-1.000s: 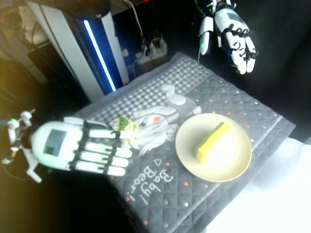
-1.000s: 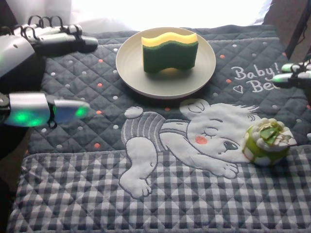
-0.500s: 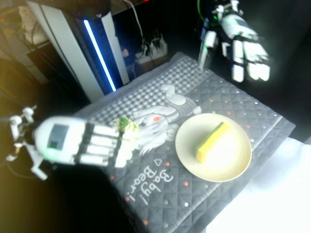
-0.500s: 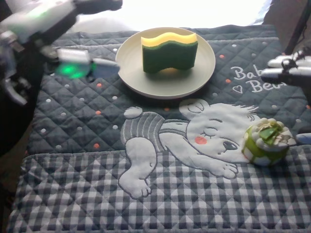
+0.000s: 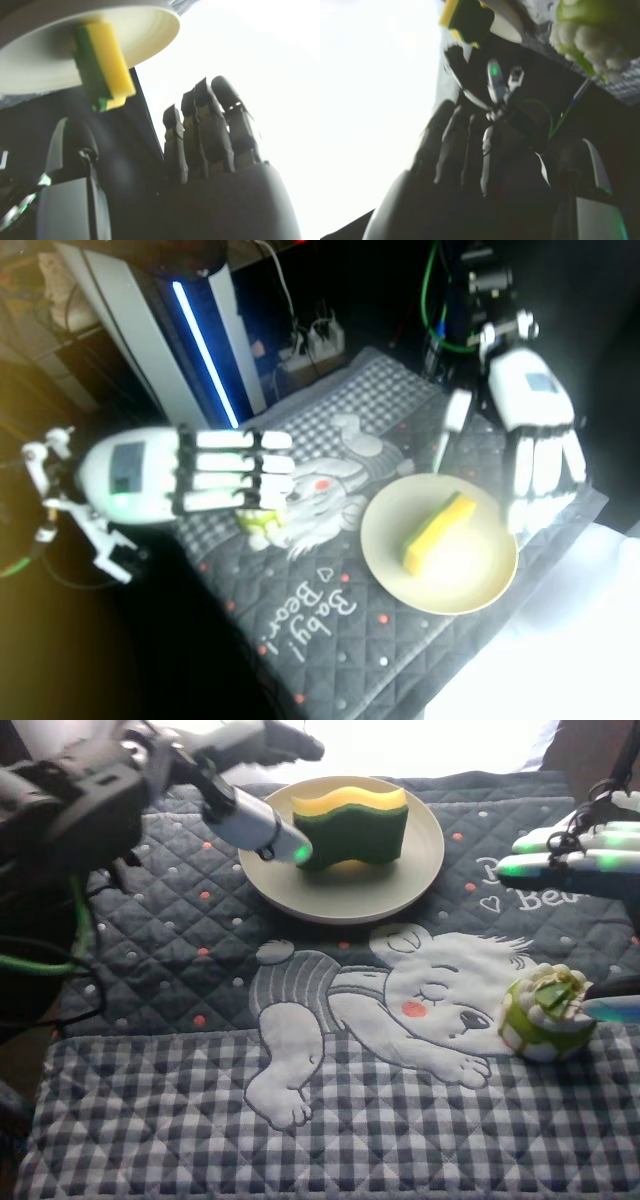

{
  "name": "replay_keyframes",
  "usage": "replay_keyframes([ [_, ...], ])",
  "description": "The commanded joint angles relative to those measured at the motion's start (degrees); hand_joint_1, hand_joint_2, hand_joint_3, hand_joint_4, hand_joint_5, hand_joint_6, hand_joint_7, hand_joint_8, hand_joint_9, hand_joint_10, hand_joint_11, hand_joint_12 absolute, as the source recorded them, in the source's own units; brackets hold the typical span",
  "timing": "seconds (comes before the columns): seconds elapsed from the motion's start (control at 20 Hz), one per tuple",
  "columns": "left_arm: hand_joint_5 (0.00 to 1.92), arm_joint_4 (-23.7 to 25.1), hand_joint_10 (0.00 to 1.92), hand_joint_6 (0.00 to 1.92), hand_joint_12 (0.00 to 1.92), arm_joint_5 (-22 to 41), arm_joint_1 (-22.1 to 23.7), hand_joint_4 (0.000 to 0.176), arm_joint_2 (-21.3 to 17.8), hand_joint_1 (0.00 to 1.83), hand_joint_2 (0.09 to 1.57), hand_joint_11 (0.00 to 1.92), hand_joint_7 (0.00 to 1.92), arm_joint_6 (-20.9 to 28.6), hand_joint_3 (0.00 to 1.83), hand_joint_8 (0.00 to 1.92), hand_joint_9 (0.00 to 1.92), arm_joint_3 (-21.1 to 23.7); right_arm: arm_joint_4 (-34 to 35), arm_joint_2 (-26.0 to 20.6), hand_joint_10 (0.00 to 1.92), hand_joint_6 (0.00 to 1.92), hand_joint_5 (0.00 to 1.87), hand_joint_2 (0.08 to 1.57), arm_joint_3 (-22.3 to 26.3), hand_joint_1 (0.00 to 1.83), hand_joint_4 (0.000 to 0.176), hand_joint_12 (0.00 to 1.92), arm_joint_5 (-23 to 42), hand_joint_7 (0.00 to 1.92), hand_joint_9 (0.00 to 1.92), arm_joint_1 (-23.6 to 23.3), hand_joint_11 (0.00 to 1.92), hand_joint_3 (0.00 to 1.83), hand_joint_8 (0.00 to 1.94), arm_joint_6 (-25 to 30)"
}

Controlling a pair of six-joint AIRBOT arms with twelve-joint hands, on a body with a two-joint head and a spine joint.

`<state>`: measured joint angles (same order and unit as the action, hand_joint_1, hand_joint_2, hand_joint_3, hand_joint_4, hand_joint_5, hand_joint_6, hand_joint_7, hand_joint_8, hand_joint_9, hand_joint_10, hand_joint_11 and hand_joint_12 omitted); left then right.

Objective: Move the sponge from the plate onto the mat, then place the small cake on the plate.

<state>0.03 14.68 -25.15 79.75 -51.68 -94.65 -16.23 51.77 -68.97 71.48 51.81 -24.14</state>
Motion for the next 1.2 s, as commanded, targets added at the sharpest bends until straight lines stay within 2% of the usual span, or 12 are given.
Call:
replay_keyframes([
  [0.0,0.48,-0.20,0.01,0.00,1.09,4.96,1.45,0.018,0.80,0.94,0.86,0.08,0.53,0.05,0.00,0.00,0.53,-1.09,2.54,-0.08,0.01,0.00,0.31,1.09,-0.31,0.69,0.136,0.81,6.78,0.34,0.39,-0.74,0.00,0.00,0.00,0.19],
  [0.15,0.56,0.78,0.02,0.00,1.01,2.86,2.42,0.015,4.54,0.82,0.84,0.19,0.66,0.03,0.00,0.01,0.65,-4.25,2.36,0.31,0.01,0.00,0.35,1.08,-0.60,0.71,0.121,0.56,6.77,0.38,0.42,-0.76,0.00,0.00,0.00,0.19],
  [0.3,0.85,1.50,0.04,0.01,1.18,1.75,3.13,0.000,6.73,0.95,1.06,0.16,0.94,0.03,0.01,0.02,0.81,-5.85,2.21,0.66,0.00,0.00,0.39,1.07,-0.68,0.74,0.109,0.51,6.75,0.39,0.42,-0.76,0.00,0.00,0.00,0.19],
  [0.35,0.95,1.69,0.04,0.65,1.25,1.99,3.37,0.000,6.83,1.18,1.10,0.15,1.02,0.02,0.00,0.84,0.89,-5.71,2.14,0.81,0.00,0.00,0.39,1.07,-0.71,0.76,0.104,0.59,6.74,0.39,0.43,-0.76,0.00,0.00,0.00,0.19],
  [0.4,0.93,1.96,0.05,0.87,1.25,2.20,3.48,0.000,6.82,1.21,1.13,0.15,0.98,0.02,0.00,1.08,0.96,-5.53,2.11,0.83,0.00,0.00,0.41,1.08,-0.71,0.75,0.102,0.65,6.73,0.39,0.42,-0.75,0.00,0.00,0.00,0.19],
  [0.45,0.94,2.31,0.09,0.89,1.31,2.37,3.64,0.000,6.75,1.21,1.14,0.19,0.95,0.02,0.00,1.18,1.03,-5.35,2.11,0.84,0.00,0.00,0.41,1.08,-0.70,0.76,0.108,0.76,6.70,0.39,0.43,-0.74,0.00,0.00,0.00,0.21],
  [0.55,0.98,2.37,0.74,0.84,1.50,3.24,3.69,0.000,5.99,1.22,1.14,0.24,0.90,0.03,0.00,1.25,0.81,-4.53,2.11,0.85,0.01,0.00,0.43,1.09,-0.69,0.79,0.101,0.84,6.60,0.43,0.45,-0.74,0.00,0.00,0.01,0.34],
  [0.6,1.01,2.37,0.50,0.96,1.33,4.06,3.72,0.000,5.05,1.21,1.14,0.29,0.86,0.03,0.00,1.15,0.76,-3.48,2.11,0.85,0.00,0.00,0.44,1.11,-0.67,0.82,0.078,0.80,6.59,0.41,0.41,-0.73,0.00,0.00,0.00,0.58],
  [0.75,1.02,2.79,0.23,1.02,0.99,8.46,3.90,0.000,-0.25,1.22,1.12,0.46,0.92,0.03,0.00,0.99,0.88,2.09,2.11,0.81,0.00,0.00,0.44,1.11,-0.59,0.87,0.066,0.75,6.57,0.40,0.38,-0.72,0.00,0.00,0.00,1.36],
  [0.85,1.11,4.03,0.75,0.58,1.31,12.76,3.21,0.000,-6.48,1.26,1.09,0.69,1.00,0.03,0.00,1.15,0.97,8.61,2.23,0.49,0.00,0.00,0.43,1.12,-0.31,0.89,0.059,0.83,6.56,0.39,0.35,-0.72,0.00,0.00,0.00,1.39],
  [1.05,1.12,5.34,0.48,0.66,1.22,24.87,-2.60,0.000,-19.29,1.25,1.06,0.60,1.10,0.03,0.00,0.89,1.03,22.31,4.74,0.23,0.01,0.00,0.44,1.16,-0.23,0.71,0.063,0.79,6.56,0.44,0.44,-0.70,0.00,0.00,0.00,1.39],
  [1.15,1.14,5.31,0.78,0.48,1.48,28.05,-6.85,0.000,-24.85,1.27,1.08,0.66,1.01,0.05,0.00,1.15,0.98,27.57,5.71,0.17,0.00,0.00,0.47,1.20,-0.27,0.55,0.043,0.87,6.50,0.45,0.47,-0.47,0.00,0.00,0.00,1.36],
])
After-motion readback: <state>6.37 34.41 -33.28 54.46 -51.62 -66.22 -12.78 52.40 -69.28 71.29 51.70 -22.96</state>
